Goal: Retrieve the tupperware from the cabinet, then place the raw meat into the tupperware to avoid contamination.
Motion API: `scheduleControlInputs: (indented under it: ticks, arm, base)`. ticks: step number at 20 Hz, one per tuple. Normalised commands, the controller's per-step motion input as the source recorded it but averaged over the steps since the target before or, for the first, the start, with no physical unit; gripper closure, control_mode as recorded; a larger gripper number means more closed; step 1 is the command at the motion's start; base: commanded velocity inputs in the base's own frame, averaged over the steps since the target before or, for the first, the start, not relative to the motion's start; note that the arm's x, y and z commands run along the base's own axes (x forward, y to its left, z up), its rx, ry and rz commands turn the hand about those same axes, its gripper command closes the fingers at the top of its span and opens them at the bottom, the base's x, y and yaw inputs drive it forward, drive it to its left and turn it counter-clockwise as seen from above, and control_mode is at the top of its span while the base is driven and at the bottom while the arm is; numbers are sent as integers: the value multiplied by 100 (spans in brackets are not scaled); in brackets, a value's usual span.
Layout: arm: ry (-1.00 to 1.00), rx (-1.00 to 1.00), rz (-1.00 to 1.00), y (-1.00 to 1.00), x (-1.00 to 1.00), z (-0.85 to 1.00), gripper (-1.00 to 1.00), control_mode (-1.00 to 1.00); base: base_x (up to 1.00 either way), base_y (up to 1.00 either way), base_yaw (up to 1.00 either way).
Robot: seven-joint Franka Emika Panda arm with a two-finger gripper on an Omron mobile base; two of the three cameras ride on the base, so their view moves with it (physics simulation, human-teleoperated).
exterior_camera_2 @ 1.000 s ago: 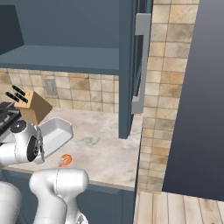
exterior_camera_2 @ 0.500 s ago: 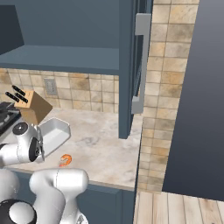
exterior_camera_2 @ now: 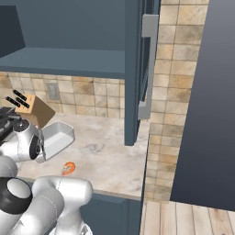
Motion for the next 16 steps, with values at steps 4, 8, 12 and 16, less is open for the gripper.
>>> scheduleControlInputs:
  ticks: [4, 8, 12, 16]
  arm:
    - [0, 0, 0, 0, 1, 0, -100, -100]
    - [0, 0, 0, 0, -1, 2, -100, -100]
    - [-1, 1, 0, 0, -16, 39, -100, -100]
    - [-4, 4, 3, -2, -25, 62, -100, -100]
  base:
    - [0, 0, 0]
    - [0, 0, 0]
    - [0, 0, 0]
    - [0, 0, 0]
